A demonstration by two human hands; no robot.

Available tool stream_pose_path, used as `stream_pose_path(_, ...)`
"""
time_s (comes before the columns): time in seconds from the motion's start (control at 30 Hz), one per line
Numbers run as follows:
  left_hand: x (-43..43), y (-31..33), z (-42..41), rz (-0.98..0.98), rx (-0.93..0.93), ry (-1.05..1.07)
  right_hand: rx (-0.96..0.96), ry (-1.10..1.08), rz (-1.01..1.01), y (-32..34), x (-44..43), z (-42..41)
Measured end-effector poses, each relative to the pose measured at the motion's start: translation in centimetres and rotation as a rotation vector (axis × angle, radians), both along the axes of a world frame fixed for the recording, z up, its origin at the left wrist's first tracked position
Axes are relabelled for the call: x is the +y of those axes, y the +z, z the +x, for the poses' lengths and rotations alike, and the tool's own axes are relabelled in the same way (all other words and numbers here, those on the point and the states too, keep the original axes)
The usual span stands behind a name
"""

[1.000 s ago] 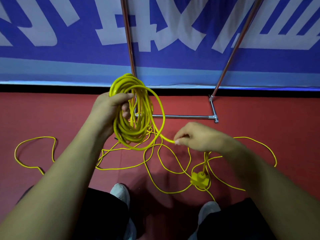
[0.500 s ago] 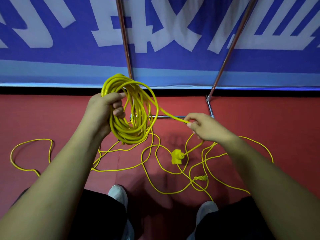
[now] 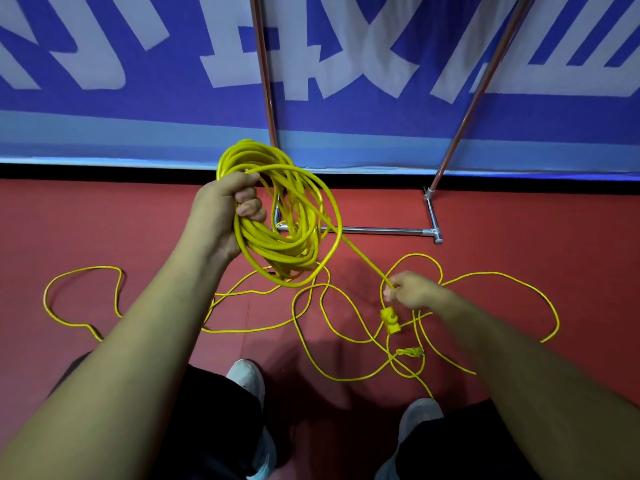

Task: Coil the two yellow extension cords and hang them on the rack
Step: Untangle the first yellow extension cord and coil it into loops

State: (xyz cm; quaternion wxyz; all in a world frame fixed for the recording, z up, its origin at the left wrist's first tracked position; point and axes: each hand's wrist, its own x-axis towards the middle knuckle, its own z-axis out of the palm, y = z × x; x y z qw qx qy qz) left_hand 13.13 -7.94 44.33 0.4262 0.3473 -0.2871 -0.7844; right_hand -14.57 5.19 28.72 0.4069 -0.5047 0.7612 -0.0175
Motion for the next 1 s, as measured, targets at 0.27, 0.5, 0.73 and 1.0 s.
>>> stream_pose_path(0.27, -0.3, -0.6, 0.4, -0.184, -0.387, 0.097, -0.023, 0.068, -0.236, 5.6, -0.8, 3.5)
stream_pose_path(0.5, 1.1, -1.1, -0.1, -0.266, -0.564, -0.123, -0.268, 0.53, -0.298, 14.1, 0.1, 9.3)
stream_pose_path(0.73, 4.4, -0.9, -1.9, -0.234, -0.508, -0.591, -0.516, 0.293, -0.662, 15.7, -0.8, 9.9)
stream_pose_path(1.0, 4.2, -1.3, -2.7, -0.137, -0.4, -0.516, -0.514, -0.011, -0.722, 15.1, -0.9, 6.4)
